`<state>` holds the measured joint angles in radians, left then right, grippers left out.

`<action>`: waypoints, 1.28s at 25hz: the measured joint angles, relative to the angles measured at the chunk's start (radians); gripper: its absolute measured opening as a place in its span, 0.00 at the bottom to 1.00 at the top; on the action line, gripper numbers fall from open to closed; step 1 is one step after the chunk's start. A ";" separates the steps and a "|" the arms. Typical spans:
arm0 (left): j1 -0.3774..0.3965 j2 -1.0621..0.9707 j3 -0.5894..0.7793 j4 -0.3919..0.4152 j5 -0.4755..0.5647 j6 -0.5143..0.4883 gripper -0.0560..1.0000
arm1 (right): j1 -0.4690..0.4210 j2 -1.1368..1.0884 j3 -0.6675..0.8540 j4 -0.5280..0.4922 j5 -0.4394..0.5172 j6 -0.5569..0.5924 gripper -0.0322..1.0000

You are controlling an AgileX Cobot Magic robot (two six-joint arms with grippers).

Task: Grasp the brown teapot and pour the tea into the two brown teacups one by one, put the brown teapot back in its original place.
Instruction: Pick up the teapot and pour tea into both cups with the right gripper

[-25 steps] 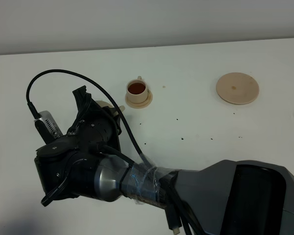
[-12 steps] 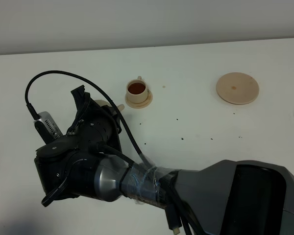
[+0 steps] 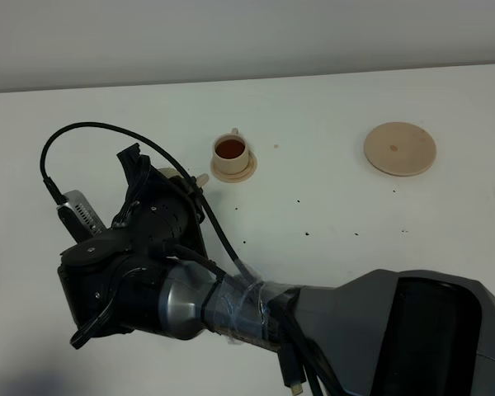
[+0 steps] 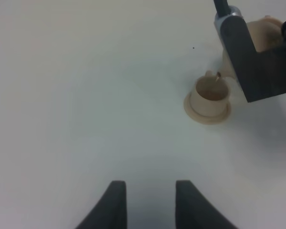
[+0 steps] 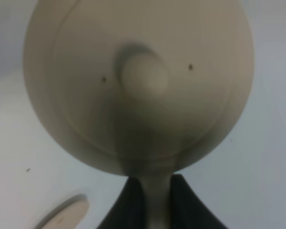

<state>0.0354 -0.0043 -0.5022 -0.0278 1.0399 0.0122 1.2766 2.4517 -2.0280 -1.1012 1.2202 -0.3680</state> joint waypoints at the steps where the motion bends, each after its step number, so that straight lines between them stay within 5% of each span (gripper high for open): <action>1: 0.000 0.000 0.000 0.000 0.000 0.000 0.34 | 0.000 0.000 0.000 0.000 0.000 -0.003 0.15; 32: 0.000 0.000 0.000 0.000 0.000 0.000 0.34 | 0.000 0.000 0.000 -0.045 0.000 -0.034 0.15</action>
<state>0.0354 -0.0043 -0.5022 -0.0278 1.0399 0.0122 1.2766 2.4517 -2.0280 -1.1461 1.2198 -0.4021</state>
